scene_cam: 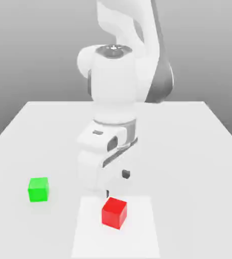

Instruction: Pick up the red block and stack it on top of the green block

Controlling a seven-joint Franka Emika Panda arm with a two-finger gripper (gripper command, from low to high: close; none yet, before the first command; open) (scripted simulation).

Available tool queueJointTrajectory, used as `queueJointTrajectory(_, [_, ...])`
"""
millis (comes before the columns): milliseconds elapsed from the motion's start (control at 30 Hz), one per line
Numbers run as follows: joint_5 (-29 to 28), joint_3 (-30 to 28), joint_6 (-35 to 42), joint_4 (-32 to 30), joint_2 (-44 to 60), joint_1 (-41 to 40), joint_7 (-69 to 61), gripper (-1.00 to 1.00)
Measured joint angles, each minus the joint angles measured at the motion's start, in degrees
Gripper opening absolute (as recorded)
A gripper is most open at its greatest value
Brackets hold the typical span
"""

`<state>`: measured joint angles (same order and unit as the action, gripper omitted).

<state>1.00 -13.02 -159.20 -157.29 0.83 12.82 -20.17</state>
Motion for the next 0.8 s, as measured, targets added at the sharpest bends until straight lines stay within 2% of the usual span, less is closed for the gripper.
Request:
queueJointTrajectory(200, [7.63,5.70,-9.98,1.08,12.32,-3.92,-7.25,0.00])
queueJointTrajectory(233, [8.36,6.61,-11.11,1.29,13.66,-4.66,-7.80,-1.00])
queueJointTrajectory(467, [8.30,6.62,-10.97,1.28,13.63,-4.70,-7.76,-1.00])
queueJointTrajectory(667, [0.86,3.04,-1.71,-0.45,2.50,-2.98,-2.29,-1.00])
queueJointTrajectory(800, [-1.40,0.70,0.77,-1.39,-1.00,-7.26,6.33,-1.00])
